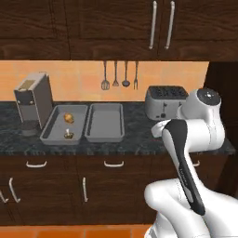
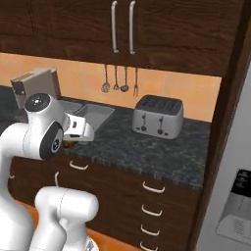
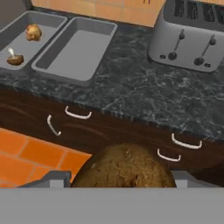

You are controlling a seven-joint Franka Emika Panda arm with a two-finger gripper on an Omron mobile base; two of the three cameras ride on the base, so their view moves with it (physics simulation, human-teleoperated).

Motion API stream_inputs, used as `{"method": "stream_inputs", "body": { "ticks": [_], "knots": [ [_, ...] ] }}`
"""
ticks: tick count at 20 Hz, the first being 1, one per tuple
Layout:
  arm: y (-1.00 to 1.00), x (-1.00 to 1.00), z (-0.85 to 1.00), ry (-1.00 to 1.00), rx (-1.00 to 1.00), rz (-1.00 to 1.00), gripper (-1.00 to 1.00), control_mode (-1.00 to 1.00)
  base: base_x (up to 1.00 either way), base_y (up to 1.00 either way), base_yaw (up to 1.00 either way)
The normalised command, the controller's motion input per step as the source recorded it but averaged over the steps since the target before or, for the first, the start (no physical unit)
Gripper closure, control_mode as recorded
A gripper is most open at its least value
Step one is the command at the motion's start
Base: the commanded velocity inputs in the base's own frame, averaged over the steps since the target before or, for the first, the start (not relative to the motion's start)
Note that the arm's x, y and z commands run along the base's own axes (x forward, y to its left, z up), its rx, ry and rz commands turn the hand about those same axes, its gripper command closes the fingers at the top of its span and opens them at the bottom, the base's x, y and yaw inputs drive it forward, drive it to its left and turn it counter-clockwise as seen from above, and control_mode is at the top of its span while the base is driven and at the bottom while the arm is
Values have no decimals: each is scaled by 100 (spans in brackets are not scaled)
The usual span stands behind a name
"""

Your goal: Place one mushroom and one chicken drumstick in each tupperware on the nearby counter, to pack two identical lunches.

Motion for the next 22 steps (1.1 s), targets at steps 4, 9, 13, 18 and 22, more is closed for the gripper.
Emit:
{"method": "stream_inputs", "body": {
  "ticks": [4,9,13,18,22],
  "knots": [
    [0,0,0,0,0,0,100,100,100,100,-29],
    [0,0,0,0,0,0,100,100,85,88,-35],
    [0,0,0,0,0,0,100,100,66,42,-25],
    [0,34,-33,8,0,-1,100,-100,25,5,-5],
    [0,96,-95,17,1,0,100,-100,0,0,0]
  ]
}}
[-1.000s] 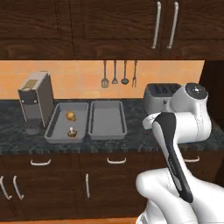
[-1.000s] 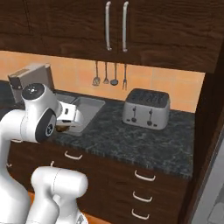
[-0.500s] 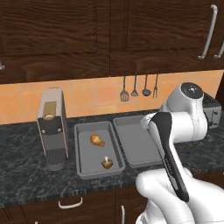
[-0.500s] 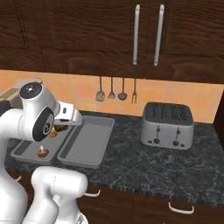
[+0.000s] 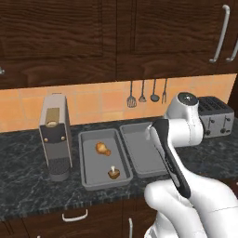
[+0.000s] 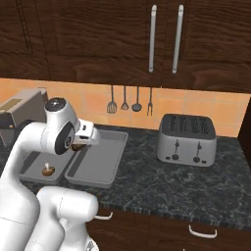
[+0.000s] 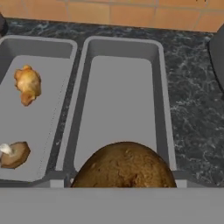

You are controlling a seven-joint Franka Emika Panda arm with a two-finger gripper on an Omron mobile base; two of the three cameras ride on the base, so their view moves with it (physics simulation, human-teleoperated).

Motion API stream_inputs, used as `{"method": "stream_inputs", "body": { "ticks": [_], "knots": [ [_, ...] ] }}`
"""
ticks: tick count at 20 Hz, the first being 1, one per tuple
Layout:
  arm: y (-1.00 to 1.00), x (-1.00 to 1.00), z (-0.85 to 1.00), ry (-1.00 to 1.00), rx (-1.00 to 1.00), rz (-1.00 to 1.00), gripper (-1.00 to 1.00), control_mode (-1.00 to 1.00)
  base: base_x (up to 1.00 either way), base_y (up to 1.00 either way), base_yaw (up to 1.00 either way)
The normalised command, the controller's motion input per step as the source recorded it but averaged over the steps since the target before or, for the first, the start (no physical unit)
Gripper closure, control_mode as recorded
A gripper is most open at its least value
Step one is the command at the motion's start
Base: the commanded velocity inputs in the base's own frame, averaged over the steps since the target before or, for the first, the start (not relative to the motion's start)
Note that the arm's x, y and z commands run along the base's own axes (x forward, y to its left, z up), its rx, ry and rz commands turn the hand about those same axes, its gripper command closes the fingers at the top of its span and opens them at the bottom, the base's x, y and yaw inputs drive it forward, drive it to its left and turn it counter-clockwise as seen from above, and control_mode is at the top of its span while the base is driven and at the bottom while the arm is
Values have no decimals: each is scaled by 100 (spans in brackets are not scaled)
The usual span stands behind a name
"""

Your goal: Place one mushroom and one chicken drumstick in each tupperware on the nearby counter, to pack two identical lunches.

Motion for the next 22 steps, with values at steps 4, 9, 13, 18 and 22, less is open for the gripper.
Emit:
{"method": "stream_inputs", "body": {
  "ticks": [4,9,13,18,22],
  "knots": [
    [0,100,-89,12,1,0,100,-100,0,0,0],
    [0,100,-44,10,0,0,100,-100,0,0,0],
    [0,94,-30,10,0,0,100,-100,0,0,0],
    [0,83,-28,11,0,0,100,-100,0,0,0],
    [0,47,-38,10,0,0,100,-100,0,0,0]
  ]
}}
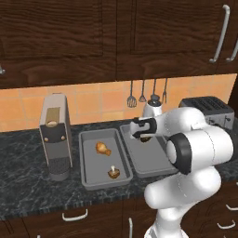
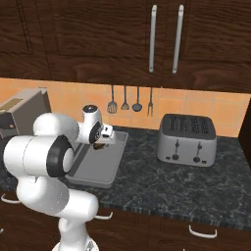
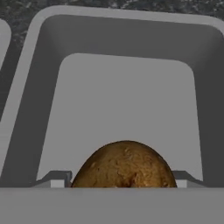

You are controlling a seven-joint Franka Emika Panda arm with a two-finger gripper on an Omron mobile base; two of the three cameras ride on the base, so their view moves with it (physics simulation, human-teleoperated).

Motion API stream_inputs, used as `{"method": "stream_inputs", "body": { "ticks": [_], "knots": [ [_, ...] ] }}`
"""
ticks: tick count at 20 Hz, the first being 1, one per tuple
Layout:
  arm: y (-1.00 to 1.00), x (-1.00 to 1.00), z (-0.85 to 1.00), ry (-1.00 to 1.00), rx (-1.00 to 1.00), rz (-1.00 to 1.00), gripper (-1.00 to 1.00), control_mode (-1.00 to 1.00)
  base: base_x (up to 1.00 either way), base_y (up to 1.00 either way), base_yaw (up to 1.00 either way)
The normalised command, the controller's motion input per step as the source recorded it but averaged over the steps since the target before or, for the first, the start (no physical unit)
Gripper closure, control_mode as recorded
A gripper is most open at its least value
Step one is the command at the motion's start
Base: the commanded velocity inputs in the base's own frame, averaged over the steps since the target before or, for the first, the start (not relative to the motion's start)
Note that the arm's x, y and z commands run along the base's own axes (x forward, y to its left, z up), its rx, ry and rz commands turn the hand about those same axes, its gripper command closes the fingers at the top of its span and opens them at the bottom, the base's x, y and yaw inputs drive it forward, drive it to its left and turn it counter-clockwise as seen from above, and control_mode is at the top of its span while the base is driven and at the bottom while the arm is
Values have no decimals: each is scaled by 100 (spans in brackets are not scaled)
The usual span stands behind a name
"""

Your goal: Place one mushroom and one chicken drumstick in each tupperware on the nearby counter, to pack two identical lunches.

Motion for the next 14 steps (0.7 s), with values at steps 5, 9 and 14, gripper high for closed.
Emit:
{"method": "stream_inputs", "body": {
  "ticks": [5,9,14],
  "knots": [
    [0,17,-54,7,0,0,100,-100,0,0,0],
    [0,21,-48,6,0,0,100,-100,0,0,0],
    [0,19,-43,4,0,0,100,-100,0,0,0]
  ]
}}
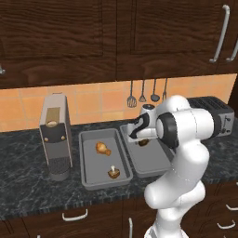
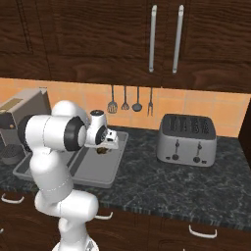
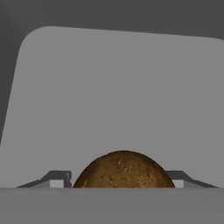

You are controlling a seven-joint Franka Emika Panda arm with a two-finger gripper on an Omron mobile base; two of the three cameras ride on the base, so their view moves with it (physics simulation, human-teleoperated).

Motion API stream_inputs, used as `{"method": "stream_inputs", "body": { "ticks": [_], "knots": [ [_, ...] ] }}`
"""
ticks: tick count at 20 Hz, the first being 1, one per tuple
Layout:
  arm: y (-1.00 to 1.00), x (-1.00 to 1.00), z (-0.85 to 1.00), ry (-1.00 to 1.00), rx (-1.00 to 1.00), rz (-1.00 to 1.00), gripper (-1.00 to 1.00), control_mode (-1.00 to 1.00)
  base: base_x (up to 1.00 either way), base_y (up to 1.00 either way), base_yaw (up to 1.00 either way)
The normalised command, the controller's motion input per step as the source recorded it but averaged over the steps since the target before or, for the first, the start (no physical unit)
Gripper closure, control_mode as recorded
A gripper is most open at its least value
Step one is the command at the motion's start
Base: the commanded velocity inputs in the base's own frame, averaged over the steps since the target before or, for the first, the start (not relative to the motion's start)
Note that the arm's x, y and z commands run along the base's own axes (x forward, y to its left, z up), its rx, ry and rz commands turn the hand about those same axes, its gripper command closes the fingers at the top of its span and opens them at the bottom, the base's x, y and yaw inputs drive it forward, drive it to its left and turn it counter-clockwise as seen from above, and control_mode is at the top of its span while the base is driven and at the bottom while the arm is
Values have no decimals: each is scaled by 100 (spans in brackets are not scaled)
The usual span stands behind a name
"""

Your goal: Place one mushroom and one chicken drumstick in each tupperware on the nearby counter, to pack two identical lunches.

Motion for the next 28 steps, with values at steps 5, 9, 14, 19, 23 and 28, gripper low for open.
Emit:
{"method": "stream_inputs", "body": {
  "ticks": [5,9,14,19,23,28],
  "knots": [
    [0,4,-8,0,0,0,-100,-100,0,0,0],
    [0,-21,27,-7,0,0,-100,-100,0,0,0],
    [0,-32,44,-14,0,0,-100,-100,0,0,0],
    [0,-73,39,-9,0,-2,-100,-100,0,0,0],
    [-1,-100,30,-1,0,-7,-100,-100,0,0,0],
    [3,-100,80,0,0,-2,-100,-100,0,0,0]
  ]
}}
